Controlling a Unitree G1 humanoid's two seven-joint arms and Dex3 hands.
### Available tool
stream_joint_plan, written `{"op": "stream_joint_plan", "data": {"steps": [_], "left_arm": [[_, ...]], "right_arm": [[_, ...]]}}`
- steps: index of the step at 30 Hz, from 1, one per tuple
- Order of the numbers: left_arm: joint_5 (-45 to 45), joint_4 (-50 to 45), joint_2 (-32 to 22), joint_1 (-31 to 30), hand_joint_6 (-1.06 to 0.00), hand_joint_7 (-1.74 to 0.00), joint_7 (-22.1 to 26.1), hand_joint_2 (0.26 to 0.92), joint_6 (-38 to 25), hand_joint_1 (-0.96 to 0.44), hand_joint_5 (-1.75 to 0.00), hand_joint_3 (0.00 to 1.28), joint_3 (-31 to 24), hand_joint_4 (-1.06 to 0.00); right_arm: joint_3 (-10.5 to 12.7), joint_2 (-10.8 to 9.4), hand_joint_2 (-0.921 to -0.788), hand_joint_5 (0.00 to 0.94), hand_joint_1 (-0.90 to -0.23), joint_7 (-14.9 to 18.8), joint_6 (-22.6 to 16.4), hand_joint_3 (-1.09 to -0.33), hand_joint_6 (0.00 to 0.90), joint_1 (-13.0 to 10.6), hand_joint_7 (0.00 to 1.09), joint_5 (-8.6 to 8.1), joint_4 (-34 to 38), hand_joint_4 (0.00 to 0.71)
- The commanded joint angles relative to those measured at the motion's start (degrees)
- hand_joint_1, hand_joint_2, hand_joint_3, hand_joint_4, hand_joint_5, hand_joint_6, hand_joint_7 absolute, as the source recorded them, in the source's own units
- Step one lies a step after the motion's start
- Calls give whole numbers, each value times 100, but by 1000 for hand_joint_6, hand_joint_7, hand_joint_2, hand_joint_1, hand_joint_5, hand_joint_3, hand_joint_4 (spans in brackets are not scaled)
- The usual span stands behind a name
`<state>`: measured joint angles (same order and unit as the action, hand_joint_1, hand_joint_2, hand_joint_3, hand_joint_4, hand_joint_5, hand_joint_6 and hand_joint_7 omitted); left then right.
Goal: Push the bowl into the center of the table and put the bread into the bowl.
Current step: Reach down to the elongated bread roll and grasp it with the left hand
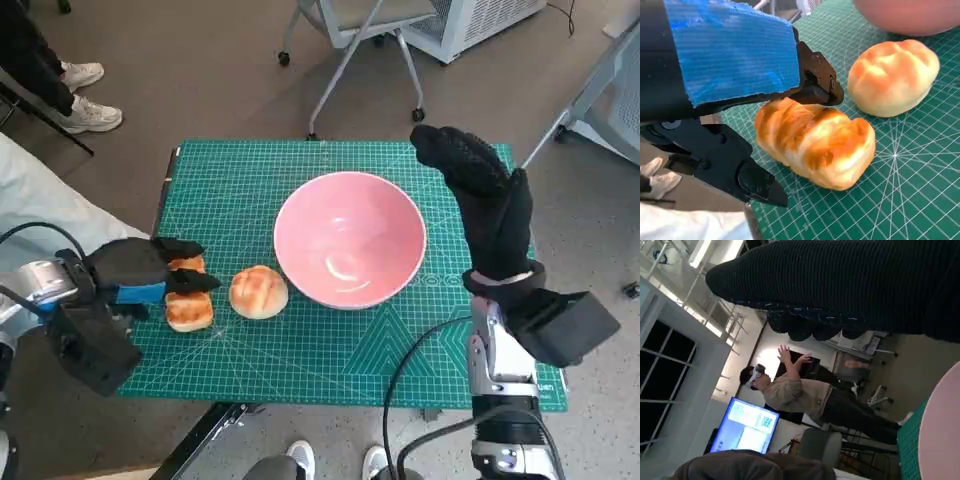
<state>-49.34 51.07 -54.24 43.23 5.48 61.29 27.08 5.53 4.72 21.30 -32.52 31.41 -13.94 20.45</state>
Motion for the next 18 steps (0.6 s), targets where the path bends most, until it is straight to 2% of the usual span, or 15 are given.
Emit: {"op": "stream_joint_plan", "data": {"steps": [1,7,18], "left_arm": [[-100,-29,-29,107,-421,-11,-108,692,116,-131,-6,1,66,-311],[-31,-78,-44,152,-431,-11,-98,686,178,-166,-6,1,27,-322],[-93,-227,-43,164,-442,-8,-248,699,193,-104,-4,5,17,-335]], "right_arm": [[16,-20,-921,2,-731,10,107,-840,18,-135,618,-73,4,177],[17,-29,-921,2,-732,17,101,-836,20,-126,616,-83,60,178],[8,-28,-921,2,-735,32,124,-833,23,-111,611,-93,97,177]]}}
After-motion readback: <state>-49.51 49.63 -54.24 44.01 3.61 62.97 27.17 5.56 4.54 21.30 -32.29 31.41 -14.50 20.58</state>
